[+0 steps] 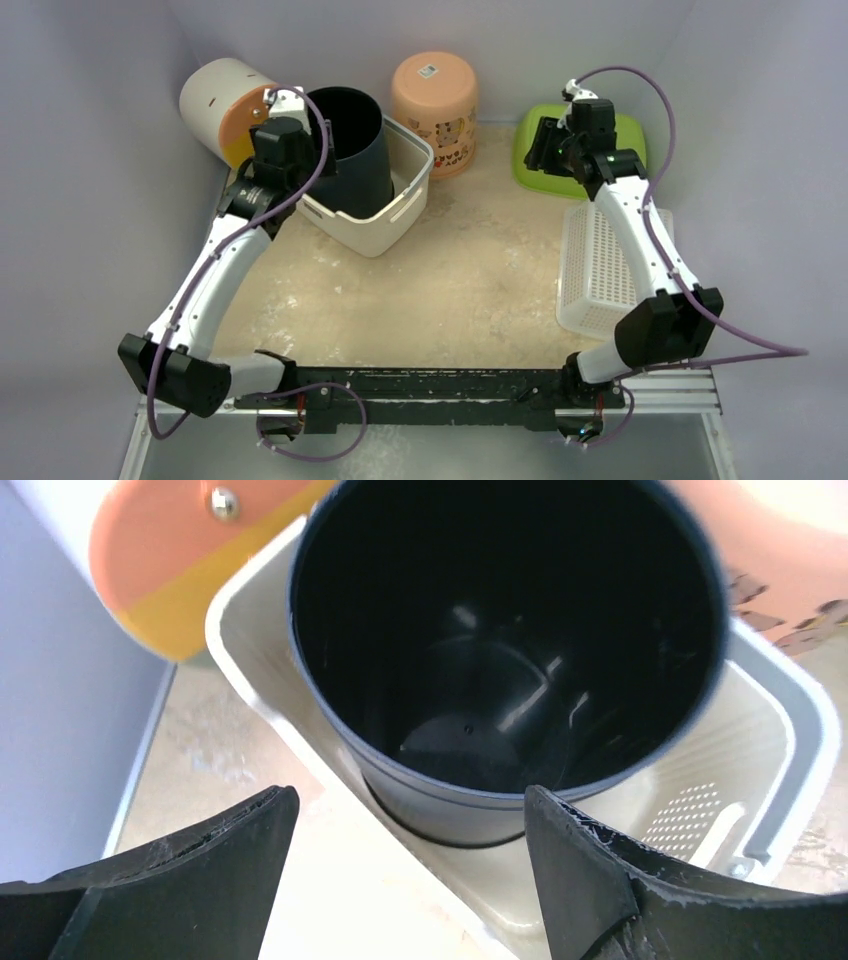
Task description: Turn the large container upside down
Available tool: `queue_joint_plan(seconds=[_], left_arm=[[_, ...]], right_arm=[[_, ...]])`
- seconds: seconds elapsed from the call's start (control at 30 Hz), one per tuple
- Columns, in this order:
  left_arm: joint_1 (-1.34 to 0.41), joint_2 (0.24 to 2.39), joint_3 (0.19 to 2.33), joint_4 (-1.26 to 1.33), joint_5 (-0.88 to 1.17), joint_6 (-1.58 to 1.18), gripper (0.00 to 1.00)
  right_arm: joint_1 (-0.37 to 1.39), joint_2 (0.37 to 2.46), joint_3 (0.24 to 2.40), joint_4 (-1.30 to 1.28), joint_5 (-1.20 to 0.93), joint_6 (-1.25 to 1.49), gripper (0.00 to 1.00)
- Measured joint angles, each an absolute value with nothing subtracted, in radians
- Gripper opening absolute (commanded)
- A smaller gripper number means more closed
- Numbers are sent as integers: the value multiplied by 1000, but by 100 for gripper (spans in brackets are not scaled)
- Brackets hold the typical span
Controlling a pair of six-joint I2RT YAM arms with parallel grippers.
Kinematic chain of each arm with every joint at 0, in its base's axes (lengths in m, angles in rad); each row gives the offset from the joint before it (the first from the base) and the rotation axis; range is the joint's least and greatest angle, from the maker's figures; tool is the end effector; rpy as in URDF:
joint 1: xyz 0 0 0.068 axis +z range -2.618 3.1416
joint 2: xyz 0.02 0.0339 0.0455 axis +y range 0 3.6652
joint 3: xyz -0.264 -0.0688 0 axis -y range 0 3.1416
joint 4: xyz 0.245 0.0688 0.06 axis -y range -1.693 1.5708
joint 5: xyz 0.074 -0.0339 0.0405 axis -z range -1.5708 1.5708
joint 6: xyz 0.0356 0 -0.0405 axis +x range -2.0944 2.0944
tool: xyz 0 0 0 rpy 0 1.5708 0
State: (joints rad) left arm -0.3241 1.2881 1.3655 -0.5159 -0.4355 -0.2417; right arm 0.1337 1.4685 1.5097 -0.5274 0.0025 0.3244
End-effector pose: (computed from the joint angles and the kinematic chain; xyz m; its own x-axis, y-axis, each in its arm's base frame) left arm 0.2723 -0.0756 0.4007 -0.3732 -0.1035 -0.9219 -0.1675 0.9849 -0.0428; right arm 0.3293 0.0442 0.3949 -0.4807 0.2569 -0.8384 0.0233 0.9595 0.2807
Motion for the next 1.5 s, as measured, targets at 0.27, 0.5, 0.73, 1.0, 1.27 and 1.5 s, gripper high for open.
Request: queue_joint_plan(seconds=[0.27, 0.5, 0.73, 1.0, 1.27, 1.5], left_arm=[[-324, 1212, 1425, -451, -279, -46, 84], [-324, 1350, 1520, -524, -19, 105, 83], [-324, 1578, 1627, -632, 153, 191, 81], [-324, 1603, 1631, -664, 218, 195, 61], [-326, 1672, 1659, -668, 208, 194, 48], [-338, 1729, 1702, -652, 140, 165, 0]], right_arm=[[150, 1516, 1494, -543, -76, 305, 56], [150, 1507, 1479, -534, -93, 299, 57], [150, 1506, 1465, -533, -96, 299, 57], [150, 1501, 1431, -533, -99, 300, 57], [150, 1501, 1431, -533, -97, 299, 58], [150, 1501, 1429, -536, -95, 295, 58]])
